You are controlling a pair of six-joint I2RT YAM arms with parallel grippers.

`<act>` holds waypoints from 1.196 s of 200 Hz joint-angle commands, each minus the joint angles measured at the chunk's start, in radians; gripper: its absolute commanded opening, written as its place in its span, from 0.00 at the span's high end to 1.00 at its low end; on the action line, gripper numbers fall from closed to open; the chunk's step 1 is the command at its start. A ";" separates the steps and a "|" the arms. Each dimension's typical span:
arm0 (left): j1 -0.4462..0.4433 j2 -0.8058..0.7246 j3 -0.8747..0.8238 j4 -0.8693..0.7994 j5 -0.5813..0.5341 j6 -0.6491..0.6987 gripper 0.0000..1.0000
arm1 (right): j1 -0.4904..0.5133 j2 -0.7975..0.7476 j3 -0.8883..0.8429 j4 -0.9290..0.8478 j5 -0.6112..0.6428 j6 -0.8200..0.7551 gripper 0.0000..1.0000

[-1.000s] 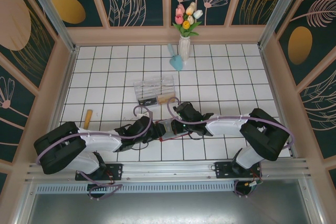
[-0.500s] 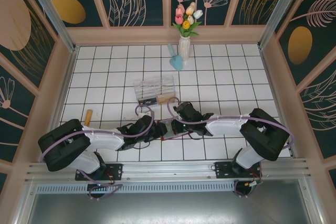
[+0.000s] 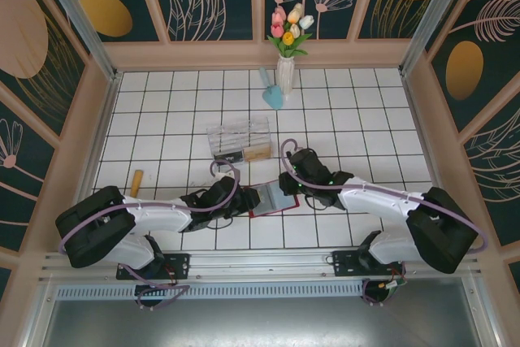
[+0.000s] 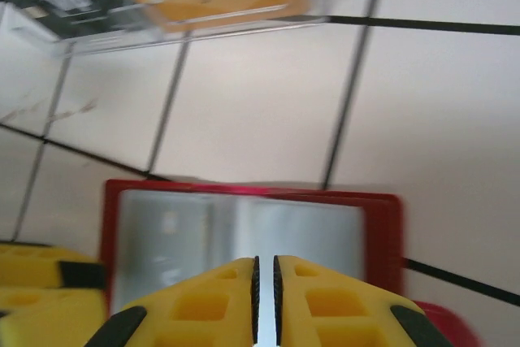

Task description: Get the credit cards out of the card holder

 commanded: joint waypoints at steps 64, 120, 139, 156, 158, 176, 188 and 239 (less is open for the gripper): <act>0.004 0.051 0.060 -0.079 0.011 0.018 0.62 | 0.005 0.077 -0.115 0.062 -0.056 0.008 0.85; 0.004 0.003 0.061 -0.165 -0.021 0.020 0.62 | 0.013 0.073 -0.114 0.066 -0.058 0.018 0.85; 0.004 -0.035 0.062 -0.213 -0.044 0.027 0.62 | 0.037 0.073 -0.109 0.062 -0.053 0.044 0.85; 0.004 -0.068 0.053 -0.247 -0.057 0.020 0.62 | 0.079 0.073 -0.111 0.064 -0.037 0.076 0.85; 0.004 -0.074 0.052 -0.251 -0.057 0.018 0.62 | 0.082 0.073 -0.111 0.065 -0.035 0.079 0.86; 0.003 -0.106 0.032 -0.276 -0.065 0.004 0.62 | 0.097 0.074 -0.128 0.084 -0.028 0.100 0.86; 0.004 -0.122 0.023 -0.283 -0.066 -0.001 0.62 | 0.097 0.076 -0.138 0.096 -0.023 0.105 0.85; 0.003 -0.100 0.028 -0.315 -0.065 0.003 0.62 | 0.096 0.088 -0.125 0.099 -0.029 0.097 0.85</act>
